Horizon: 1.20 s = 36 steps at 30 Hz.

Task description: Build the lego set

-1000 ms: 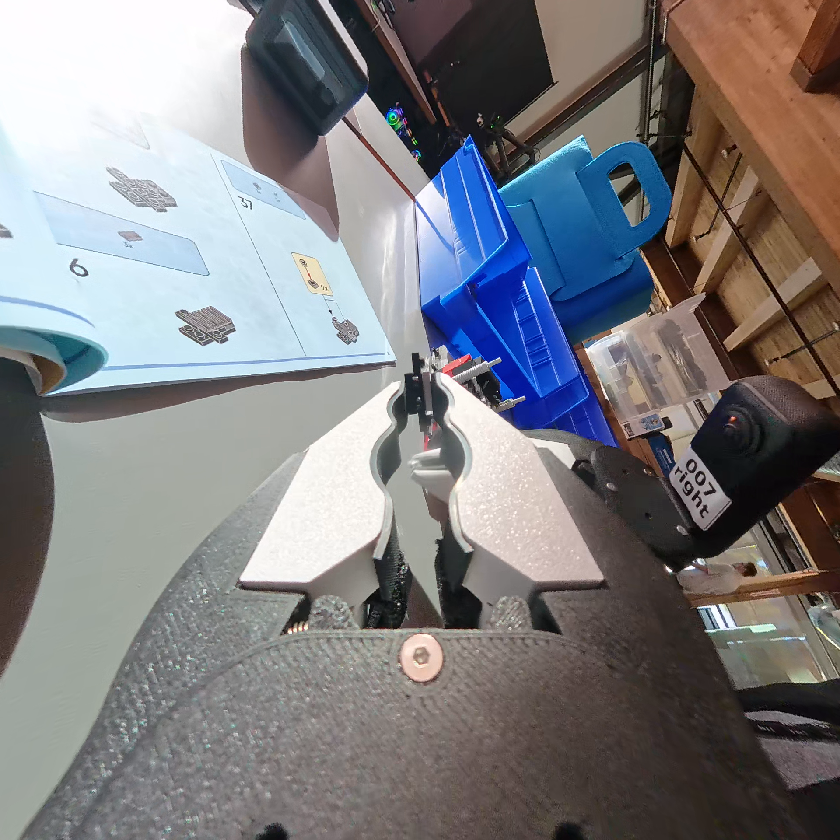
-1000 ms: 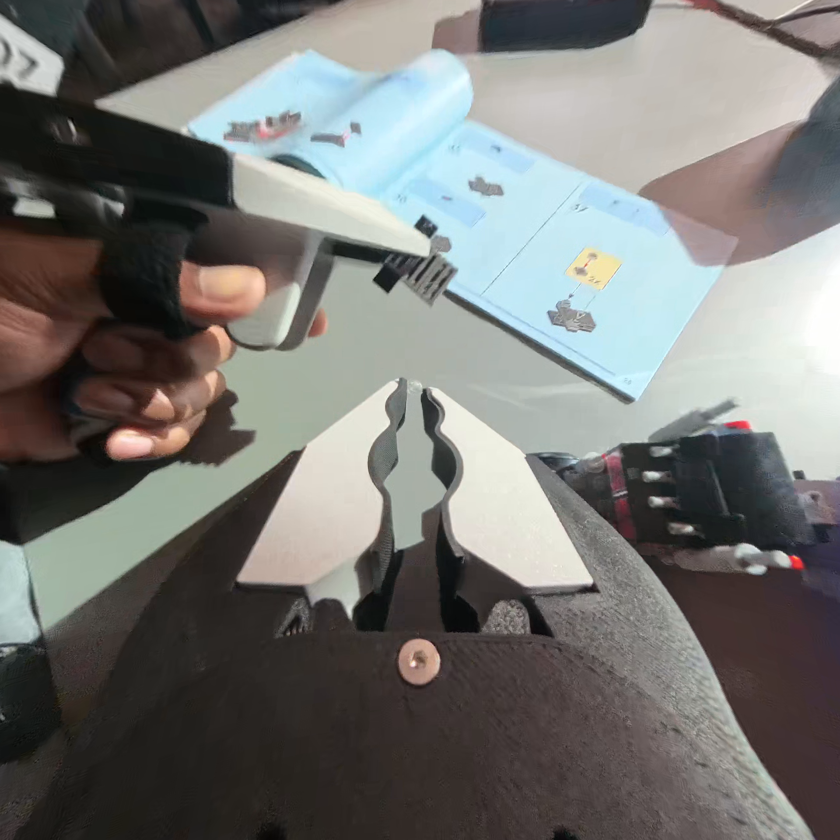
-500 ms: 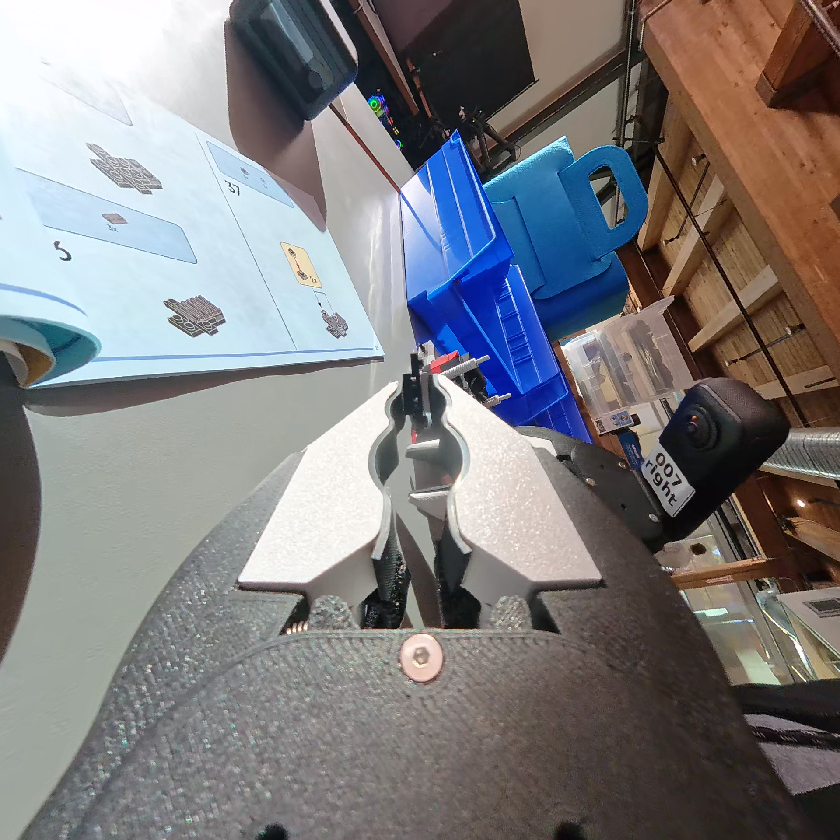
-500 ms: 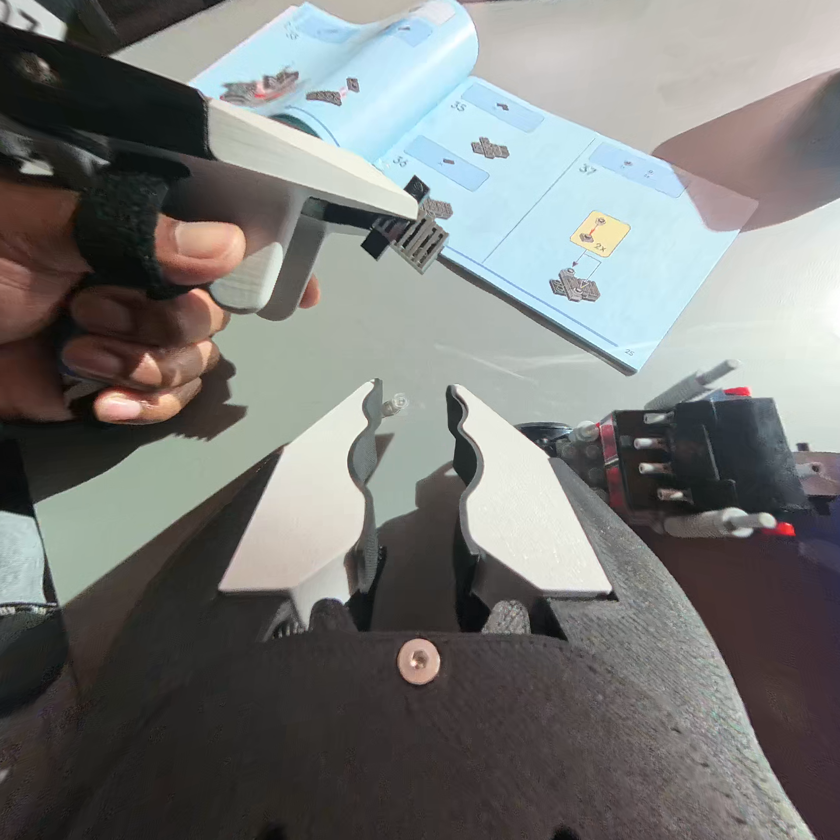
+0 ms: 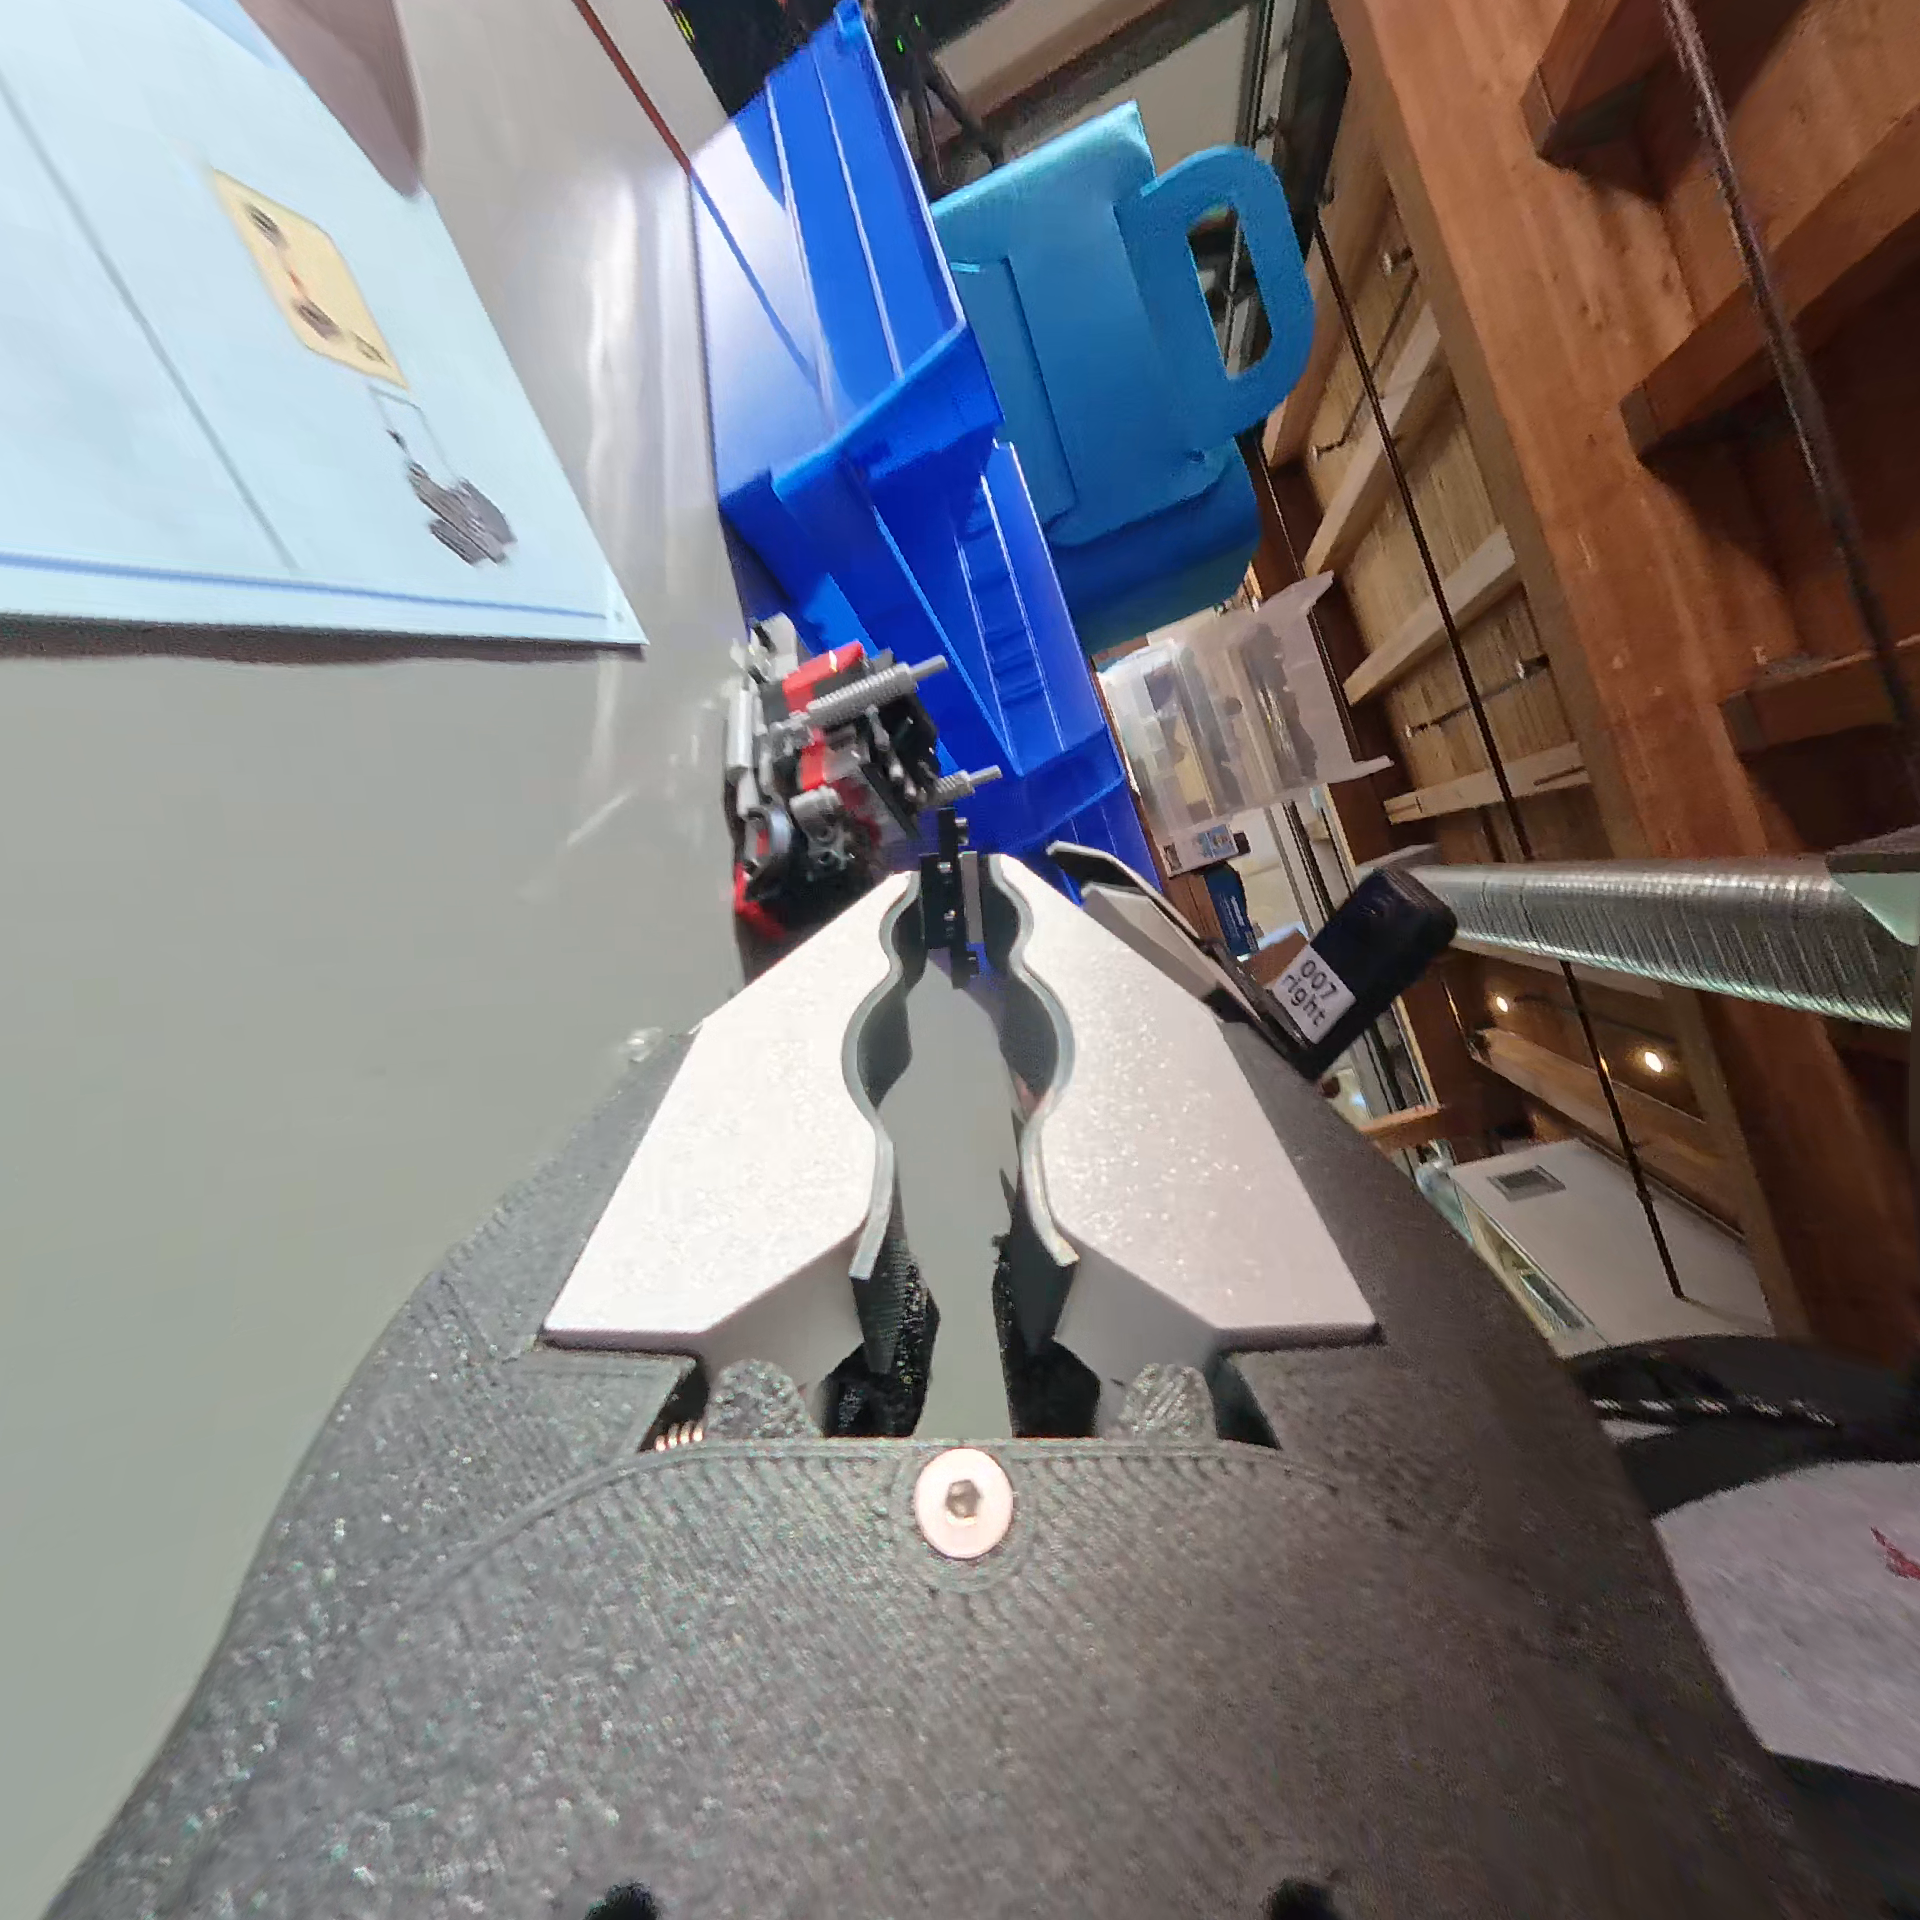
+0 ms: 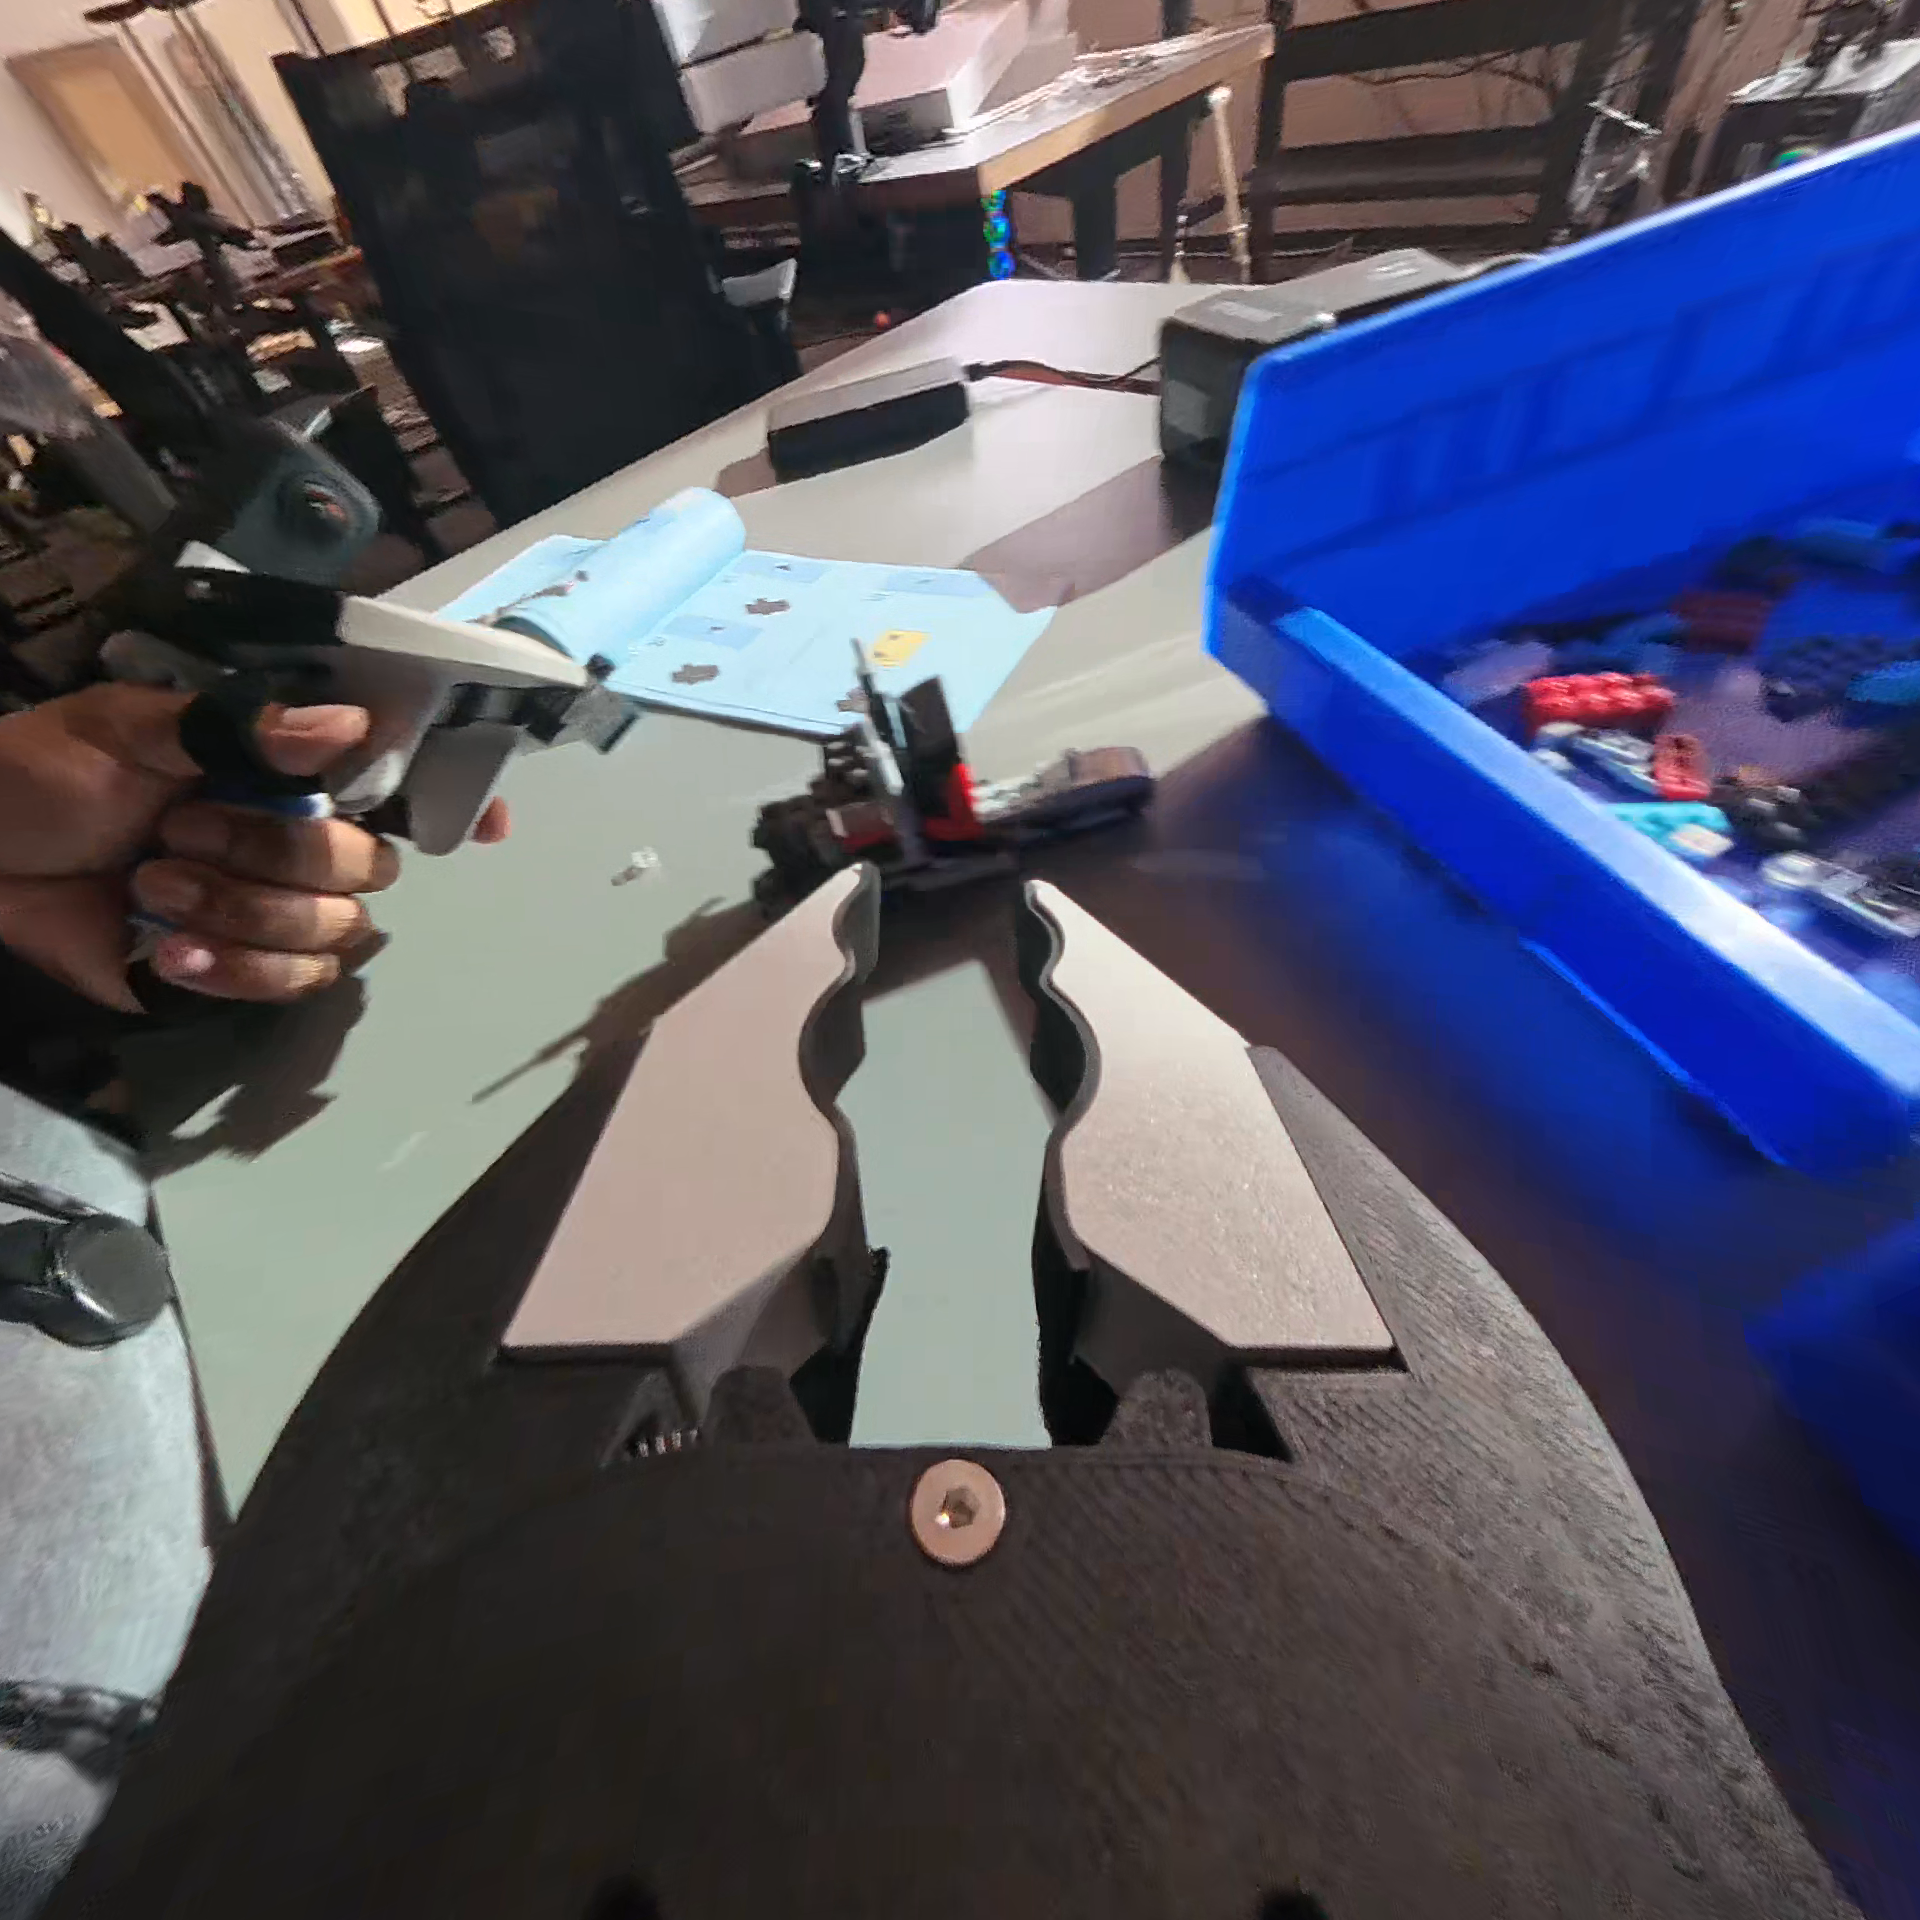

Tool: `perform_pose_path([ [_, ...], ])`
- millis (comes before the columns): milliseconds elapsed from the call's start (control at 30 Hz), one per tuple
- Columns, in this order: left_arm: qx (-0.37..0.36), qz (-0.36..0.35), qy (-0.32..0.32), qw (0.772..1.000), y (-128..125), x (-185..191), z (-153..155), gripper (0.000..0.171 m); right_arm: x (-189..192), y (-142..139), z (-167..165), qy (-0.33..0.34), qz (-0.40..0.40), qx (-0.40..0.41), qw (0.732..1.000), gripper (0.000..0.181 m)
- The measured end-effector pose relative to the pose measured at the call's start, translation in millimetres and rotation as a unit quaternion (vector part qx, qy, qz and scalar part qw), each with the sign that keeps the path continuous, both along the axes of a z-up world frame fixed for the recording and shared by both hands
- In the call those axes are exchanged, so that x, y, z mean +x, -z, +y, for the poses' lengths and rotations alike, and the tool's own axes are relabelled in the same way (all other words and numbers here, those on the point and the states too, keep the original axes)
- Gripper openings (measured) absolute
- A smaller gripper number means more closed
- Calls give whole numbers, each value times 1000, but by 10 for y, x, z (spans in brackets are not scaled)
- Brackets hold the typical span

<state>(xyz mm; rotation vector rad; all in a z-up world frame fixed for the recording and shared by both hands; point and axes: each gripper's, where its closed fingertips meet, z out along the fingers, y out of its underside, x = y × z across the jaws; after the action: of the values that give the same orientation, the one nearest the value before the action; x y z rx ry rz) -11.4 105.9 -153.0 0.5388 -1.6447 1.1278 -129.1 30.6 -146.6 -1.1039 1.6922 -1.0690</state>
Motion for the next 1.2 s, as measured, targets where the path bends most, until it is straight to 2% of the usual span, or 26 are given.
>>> perform_pose_path([
  [133, -1, 7, 40, 999, -14, -308, 3, 11, -331, 32, -257, 21, 2, -8, 1000, 26],
  [267, 6, 14, 62, 998, 55, -512, 11, 10, -441, 6, -304, -1, -23, 7, 1000, 23],
  [400, 3, -17, 40, 999, 65, -480, -38, 10, -463, -7, -289, -33, -36, 30, 998, 20],
  [667, 27, -32, 37, 998, 150, -484, -86, 10, -474, 50, -391, -33, -45, 105, 993, 16],
  [1200, 44, -8, 40, 998, 195, -462, -108, 10, -425, 141, -358, -46, -17, 117, 992, 11],
])
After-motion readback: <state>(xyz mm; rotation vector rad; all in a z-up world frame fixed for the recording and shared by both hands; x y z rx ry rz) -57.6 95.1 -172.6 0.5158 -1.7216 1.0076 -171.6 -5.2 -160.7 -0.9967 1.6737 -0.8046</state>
